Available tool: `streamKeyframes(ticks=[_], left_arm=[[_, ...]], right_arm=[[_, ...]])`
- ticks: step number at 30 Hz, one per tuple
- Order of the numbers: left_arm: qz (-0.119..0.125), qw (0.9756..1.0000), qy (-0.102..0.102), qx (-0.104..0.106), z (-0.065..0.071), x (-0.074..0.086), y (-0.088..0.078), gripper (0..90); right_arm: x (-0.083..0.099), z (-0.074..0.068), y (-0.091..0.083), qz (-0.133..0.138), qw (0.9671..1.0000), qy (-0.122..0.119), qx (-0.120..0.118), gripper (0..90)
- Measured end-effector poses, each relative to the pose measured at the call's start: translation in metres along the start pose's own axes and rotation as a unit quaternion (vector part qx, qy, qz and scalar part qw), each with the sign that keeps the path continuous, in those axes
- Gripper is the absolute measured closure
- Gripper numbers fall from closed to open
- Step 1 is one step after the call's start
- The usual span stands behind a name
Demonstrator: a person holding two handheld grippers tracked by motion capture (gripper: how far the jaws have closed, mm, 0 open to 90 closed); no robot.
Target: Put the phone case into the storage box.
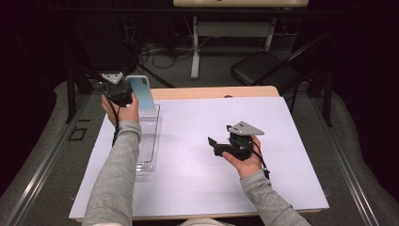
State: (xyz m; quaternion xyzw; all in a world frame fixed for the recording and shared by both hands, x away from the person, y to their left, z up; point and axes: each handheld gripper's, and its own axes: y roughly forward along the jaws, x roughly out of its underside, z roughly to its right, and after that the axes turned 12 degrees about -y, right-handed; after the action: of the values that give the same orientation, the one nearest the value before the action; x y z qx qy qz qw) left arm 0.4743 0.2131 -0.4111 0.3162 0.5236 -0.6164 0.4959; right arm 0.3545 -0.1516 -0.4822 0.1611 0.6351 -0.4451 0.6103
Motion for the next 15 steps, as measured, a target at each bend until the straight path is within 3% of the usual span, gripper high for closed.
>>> streamKeyframes(ticks=[5, 15], left_arm=[[-0.005, 1.0, -0.006, -0.004, -0.002, 0.002, 0.006, 89.0], [-0.011, 0.9998, -0.003, -0.016, -0.002, 0.009, 0.019, 89.0]], right_arm=[[0.003, 0.004, 0.0, 0.007, 0.9997, 0.022, -0.006, 15.0], [0.006, 0.006, -0.003, 0.003, 0.9999, 0.016, -0.005, 12.9]])
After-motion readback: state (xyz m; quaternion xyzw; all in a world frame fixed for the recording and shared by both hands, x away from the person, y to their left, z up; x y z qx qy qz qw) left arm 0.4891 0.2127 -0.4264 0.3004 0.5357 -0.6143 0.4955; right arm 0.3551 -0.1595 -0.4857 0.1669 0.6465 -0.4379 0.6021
